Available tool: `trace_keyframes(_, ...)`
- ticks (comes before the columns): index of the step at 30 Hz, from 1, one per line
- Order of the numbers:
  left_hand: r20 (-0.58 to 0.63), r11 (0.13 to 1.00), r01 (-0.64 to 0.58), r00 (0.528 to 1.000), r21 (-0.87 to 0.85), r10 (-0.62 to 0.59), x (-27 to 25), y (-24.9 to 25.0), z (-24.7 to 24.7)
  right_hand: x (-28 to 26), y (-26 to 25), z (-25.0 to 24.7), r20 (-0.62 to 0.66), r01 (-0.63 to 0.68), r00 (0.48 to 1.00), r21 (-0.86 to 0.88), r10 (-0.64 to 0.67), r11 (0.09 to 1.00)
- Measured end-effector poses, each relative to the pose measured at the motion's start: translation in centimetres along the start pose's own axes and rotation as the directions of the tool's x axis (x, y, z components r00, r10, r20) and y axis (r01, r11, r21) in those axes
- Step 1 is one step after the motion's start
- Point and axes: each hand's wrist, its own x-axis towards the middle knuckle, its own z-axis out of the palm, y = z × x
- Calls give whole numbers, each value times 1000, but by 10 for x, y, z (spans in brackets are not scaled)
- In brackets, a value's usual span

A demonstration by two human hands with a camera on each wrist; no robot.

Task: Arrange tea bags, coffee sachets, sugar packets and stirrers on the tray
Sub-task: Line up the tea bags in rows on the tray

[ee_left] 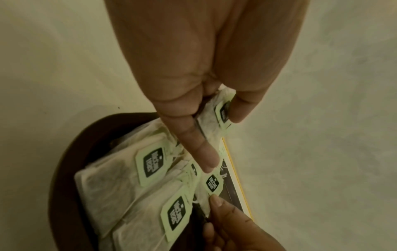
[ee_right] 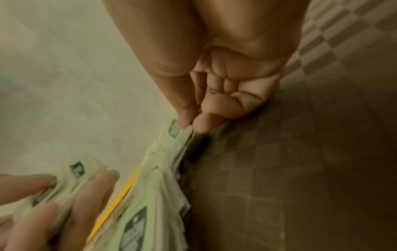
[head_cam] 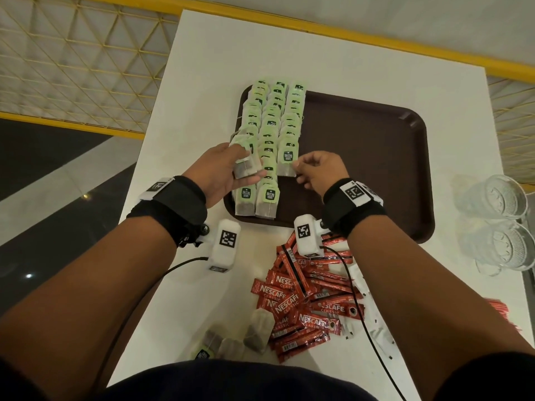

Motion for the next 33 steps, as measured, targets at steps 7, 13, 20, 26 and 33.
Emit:
trace_keyframes(7, 11, 988, 36, 999, -147, -34, -4, -2, -4, 11, 1, 8, -68, -49, 997, -84, 43, 995)
trace_keyframes(13, 47, 986, -66, 997, 151, 60, -9, -6, -9, 12, -6, 10, -144, -41, 990, -247, 5, 968)
trace_keyframes(20, -35, 957, -176, 981, 232, 189, -10, -4, -7, -13, -34, 13, 97, 189, 980, -145, -176, 971)
trace_keyframes(26, 18, 950, -191, 981, 246, 193, -12, -6, 4, -24, -36, 20, 219, 183, 960, -33, -172, 982)
trace_keyframes(33, 54, 967, -170, 985, 191, 163, -16, -10, 1, -17, -8, -4, 78, 7, 997, 38, -10, 999)
